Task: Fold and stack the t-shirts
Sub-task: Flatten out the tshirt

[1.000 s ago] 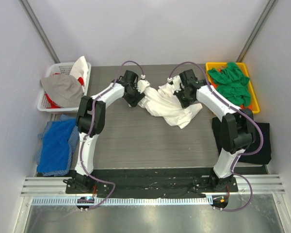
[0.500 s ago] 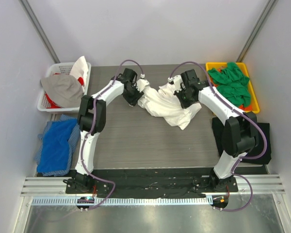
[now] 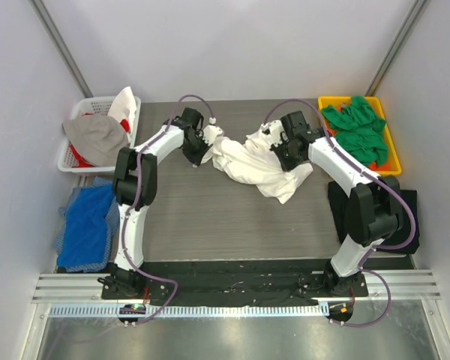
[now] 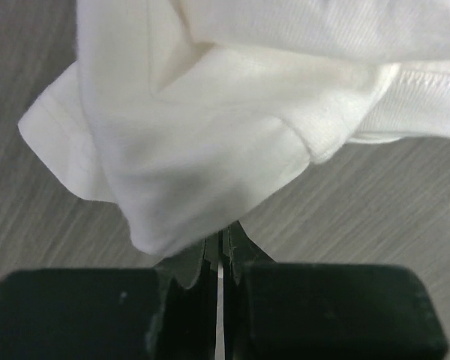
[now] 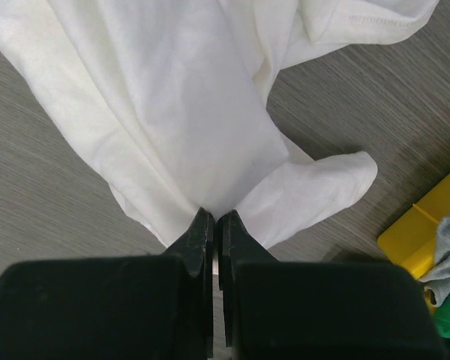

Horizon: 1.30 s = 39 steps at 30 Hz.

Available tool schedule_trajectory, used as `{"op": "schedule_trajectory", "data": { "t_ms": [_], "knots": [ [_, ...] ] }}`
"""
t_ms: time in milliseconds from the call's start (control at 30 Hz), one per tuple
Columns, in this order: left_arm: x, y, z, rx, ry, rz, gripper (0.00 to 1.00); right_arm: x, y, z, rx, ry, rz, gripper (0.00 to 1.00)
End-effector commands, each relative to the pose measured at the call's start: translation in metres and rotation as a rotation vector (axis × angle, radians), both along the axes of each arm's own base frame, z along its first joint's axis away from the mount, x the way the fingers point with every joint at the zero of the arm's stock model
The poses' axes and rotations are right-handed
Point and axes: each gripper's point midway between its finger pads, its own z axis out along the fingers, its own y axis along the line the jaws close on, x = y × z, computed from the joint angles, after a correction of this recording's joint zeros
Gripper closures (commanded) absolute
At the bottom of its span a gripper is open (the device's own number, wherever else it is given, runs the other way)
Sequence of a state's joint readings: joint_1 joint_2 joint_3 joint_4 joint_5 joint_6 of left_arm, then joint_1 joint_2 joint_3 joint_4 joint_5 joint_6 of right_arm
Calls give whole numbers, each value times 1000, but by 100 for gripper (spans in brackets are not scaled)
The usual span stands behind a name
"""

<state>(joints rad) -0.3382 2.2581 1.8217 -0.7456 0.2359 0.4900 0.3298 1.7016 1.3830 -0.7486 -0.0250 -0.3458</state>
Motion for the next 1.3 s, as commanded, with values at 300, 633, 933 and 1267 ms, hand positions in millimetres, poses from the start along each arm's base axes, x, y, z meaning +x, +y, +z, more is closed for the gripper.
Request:
{"op": "schedule_trajectory", "data": {
  "t_ms": [300,633,933,1267],
  "knots": [
    [-71,32,23,54,112,45,100,-45,24,-17,98,231,144,87],
    [-69,42,56,69,58,97,100,-102,36,-43,76,511,323,92],
    [-55,36,76,49,47,122,100,-130,53,-50,49,600,415,61],
    [-56,46,66,99,28,139,100,-92,57,-13,40,377,337,20]
  ]
}}
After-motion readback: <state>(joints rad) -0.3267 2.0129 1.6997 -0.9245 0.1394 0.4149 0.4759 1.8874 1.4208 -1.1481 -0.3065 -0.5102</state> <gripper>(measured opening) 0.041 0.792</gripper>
